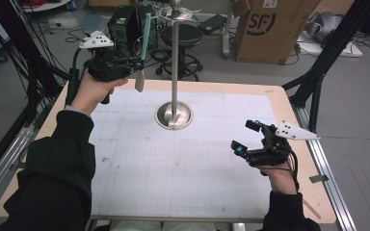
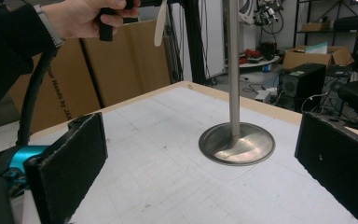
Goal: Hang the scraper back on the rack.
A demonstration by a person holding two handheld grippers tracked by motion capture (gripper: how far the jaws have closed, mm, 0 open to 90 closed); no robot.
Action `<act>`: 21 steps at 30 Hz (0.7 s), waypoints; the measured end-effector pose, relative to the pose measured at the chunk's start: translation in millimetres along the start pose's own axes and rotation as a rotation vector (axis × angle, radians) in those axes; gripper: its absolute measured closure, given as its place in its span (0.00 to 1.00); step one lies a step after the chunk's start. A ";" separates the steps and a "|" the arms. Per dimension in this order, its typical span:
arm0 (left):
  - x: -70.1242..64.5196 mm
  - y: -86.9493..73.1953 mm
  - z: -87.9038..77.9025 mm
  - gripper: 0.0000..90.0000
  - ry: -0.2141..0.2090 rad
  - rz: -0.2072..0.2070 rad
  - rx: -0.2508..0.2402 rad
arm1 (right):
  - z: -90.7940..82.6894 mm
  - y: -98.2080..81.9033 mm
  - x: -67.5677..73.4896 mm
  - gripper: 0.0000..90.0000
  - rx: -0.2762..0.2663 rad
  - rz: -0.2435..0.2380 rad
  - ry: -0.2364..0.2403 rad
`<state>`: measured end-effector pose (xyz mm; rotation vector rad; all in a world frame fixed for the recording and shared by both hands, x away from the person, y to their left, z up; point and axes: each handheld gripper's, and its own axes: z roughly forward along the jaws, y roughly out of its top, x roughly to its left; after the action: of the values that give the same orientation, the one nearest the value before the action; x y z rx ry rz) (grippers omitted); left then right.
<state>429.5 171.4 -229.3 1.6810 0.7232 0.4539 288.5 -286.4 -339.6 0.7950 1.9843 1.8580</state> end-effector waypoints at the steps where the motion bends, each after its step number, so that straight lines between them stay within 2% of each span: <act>1: 0.4 0.0 0.2 0.89 0.000 0.001 0.004 | 0.0 -0.2 0.6 0.01 0.006 0.009 0.003; 15: -5.2 -1.9 10.1 0.89 -0.005 -0.001 0.009 | 0.2 -0.2 0.6 0.01 0.002 0.013 0.007; 18: -7.5 -2.5 12.5 0.88 0.009 -0.003 0.012 | 0.3 -0.3 0.4 0.01 0.002 0.011 0.006; 21: -11.1 -4.3 15.0 0.70 0.044 0.022 0.029 | 0.2 -0.2 1.0 0.01 0.003 0.012 0.006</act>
<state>430.1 153.5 -236.0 1.7120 0.7469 0.4998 287.8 -285.7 -339.6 0.8054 1.9906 1.8665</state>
